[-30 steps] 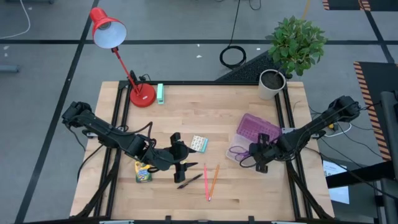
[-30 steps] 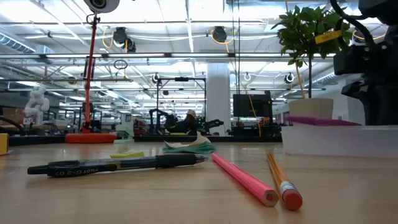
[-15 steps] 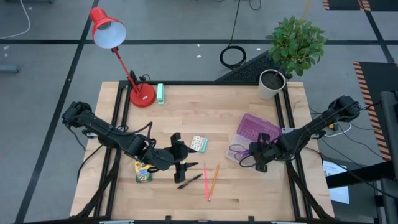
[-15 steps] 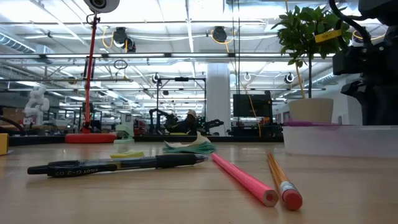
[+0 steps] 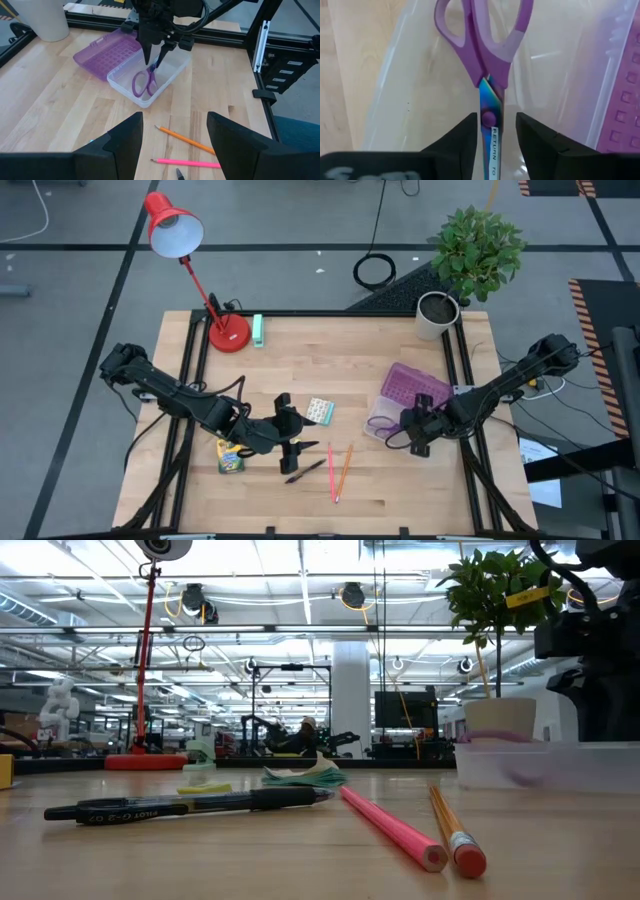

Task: Pack school essentials
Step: Put the scissors into the supply box, then put the pen into the supply box

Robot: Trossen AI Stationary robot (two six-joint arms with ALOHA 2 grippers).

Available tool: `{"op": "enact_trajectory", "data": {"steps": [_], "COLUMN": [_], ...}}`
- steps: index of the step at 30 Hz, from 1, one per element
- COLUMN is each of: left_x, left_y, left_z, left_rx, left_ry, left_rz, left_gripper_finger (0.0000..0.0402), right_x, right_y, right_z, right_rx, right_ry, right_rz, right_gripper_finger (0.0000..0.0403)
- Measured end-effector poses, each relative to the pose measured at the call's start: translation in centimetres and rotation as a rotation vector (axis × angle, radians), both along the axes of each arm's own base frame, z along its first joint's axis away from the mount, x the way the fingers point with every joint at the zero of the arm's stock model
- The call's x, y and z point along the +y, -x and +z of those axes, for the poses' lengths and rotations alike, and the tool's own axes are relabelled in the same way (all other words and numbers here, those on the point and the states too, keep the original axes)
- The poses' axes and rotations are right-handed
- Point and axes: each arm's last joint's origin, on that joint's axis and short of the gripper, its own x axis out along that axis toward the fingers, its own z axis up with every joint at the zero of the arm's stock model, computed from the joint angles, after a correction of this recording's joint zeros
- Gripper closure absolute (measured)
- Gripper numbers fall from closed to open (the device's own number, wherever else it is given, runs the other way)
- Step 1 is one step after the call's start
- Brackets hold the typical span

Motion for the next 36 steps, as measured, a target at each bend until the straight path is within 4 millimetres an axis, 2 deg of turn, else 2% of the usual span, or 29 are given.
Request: {"op": "enact_trajectory", "data": {"steps": [8, 15, 18, 27, 36], "left_x": [0.0, 0.0, 0.0, 0.0, 0.0], "left_y": [0.0, 0.0, 0.0, 0.0, 0.0], "left_z": [0.0, 0.0, 0.0, 0.0, 0.0], "left_rx": [-0.001, -0.001, 0.000, 0.000, 0.000], "left_ry": [0.000, 0.000, -0.001, -0.002, -0.001], "left_rz": [0.000, 0.000, -0.001, -0.001, -0.001], "left_gripper_finger": [0.0176, 0.0176, 0.0176, 0.0176, 0.0176], "right_x": [-0.3, -0.1, 0.0, -0.2, -0.2], "right_y": [0.5, 0.4, 0.3, 0.2, 0.4], "right_z": [-1.3, -1.3, -1.3, -1.3, -0.5], "right_rx": [-0.007, -0.008, -0.011, -0.043, -0.088], "right_ry": [0.000, -0.045, -0.061, -0.022, -0.050], "right_rz": [0.018, 0.039, 0.035, -0.010, -0.002], "right_gripper_finger": [0.0324, 0.0356, 0.0343, 0.0260, 0.0244]}}
